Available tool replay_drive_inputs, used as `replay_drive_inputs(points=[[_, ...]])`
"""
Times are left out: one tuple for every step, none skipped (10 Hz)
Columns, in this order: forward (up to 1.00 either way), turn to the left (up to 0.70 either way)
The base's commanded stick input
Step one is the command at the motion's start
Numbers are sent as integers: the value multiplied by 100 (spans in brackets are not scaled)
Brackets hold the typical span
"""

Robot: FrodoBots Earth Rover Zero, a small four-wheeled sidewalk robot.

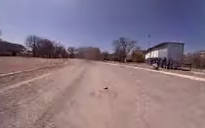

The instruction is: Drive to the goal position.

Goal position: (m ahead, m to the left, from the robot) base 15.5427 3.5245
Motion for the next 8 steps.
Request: replay_drive_inputs(points=[[100, 0], [100, 0], [100, 0], [100, 0], [100, 0], [100, 0], [100, 0], [100, 0]])
